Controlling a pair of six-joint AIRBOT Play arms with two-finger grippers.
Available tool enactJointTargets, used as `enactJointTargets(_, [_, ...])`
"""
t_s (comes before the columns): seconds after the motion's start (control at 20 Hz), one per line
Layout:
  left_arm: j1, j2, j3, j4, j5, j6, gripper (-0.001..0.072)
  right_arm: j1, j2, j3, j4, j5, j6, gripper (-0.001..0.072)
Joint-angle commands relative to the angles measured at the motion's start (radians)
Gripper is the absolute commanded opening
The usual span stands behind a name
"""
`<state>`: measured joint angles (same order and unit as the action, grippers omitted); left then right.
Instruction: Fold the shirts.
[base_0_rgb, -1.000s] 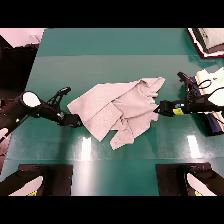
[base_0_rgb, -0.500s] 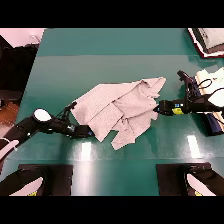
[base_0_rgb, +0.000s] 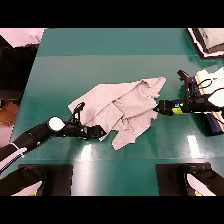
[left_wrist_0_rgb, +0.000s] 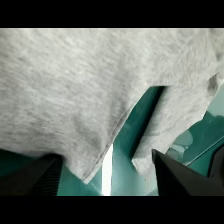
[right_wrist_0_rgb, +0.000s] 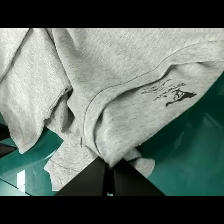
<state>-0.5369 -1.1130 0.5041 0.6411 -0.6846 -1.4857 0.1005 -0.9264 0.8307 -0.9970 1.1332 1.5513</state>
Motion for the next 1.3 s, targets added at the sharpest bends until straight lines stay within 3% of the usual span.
enactJointTargets(0.0, [-0.018, -0.021, -0.002, 0.004, 0.068, -0.042, 0.0565, 0.000, 0.001, 0.000, 0.001, 0.001, 0.000, 0.0015])
enactJointTargets(0.05, [-0.018, -0.021, -0.002, 0.003, 0.072, -0.043, 0.0311, 0.000, 0.001, 0.000, 0.001, 0.001, 0.000, 0.0015])
enactJointTargets(0.1, [-0.018, -0.021, -0.002, 0.004, 0.079, -0.041, 0.0120, 0.000, 0.001, 0.000, -0.002, 0.000, 0.000, 0.0015])
enactJointTargets(0.15, [-0.014, -0.021, 0.001, 0.005, 0.083, -0.035, 0.0024, -0.006, 0.001, 0.000, -0.006, -0.003, 0.000, 0.0015])
enactJointTargets(0.35, [-0.014, 0.015, 0.103, 0.158, -0.012, -0.026, 0.0022, -0.110, 0.000, 0.000, -0.116, -0.030, -0.014, 0.0015])
enactJointTargets(0.5, [-0.015, 0.054, 0.222, 0.367, -0.133, -0.027, 0.0023, -0.213, -0.044, 0.000, -0.117, -0.058, -0.106, 0.0028])
enactJointTargets(0.55, [-0.015, 0.056, 0.266, 0.439, -0.186, -0.029, 0.0022, -0.244, -0.071, 0.000, -0.103, -0.042, -0.114, 0.0270])
enactJointTargets(0.6, [-0.014, 0.057, 0.302, 0.504, -0.233, -0.035, 0.0023, -0.272, -0.096, 0.000, -0.093, -0.003, -0.119, 0.0421])
enactJointTargets(0.7, [-0.014, 0.057, 0.352, 0.601, -0.293, -0.040, 0.0022, -0.330, -0.114, -0.027, -0.095, 0.098, -0.167, 0.0413])
enactJointTargets(0.8, [-0.014, 0.056, 0.367, 0.627, -0.297, -0.061, 0.0022, -0.371, -0.062, -0.118, -0.088, 0.109, -0.164, 0.0412])
enactJointTargets(0.9, [-0.015, 0.056, 0.367, 0.626, -0.265, -0.098, 0.0023, -0.389, 0.017, -0.239, 0.019, 0.101, -0.164, 0.0410])
enactJointTargets(1.0, [-0.015, 0.056, 0.367, 0.604, -0.220, -0.117, 0.0022, -0.373, 0.073, -0.345, 0.113, 0.055, -0.163, 0.0410])
enactJointTargets(1.15, [-0.015, 0.056, 0.367, 0.588, -0.185, -0.167, 0.0022, -0.309, 0.109, -0.453, 0.119, -0.079, -0.085, 0.0410])
enactJointTargets(1.25, [-0.015, 0.056, 0.367, 0.581, -0.179, -0.169, 0.0023, -0.256, 0.109, -0.491, 0.180, -0.160, -0.085, 0.0410])
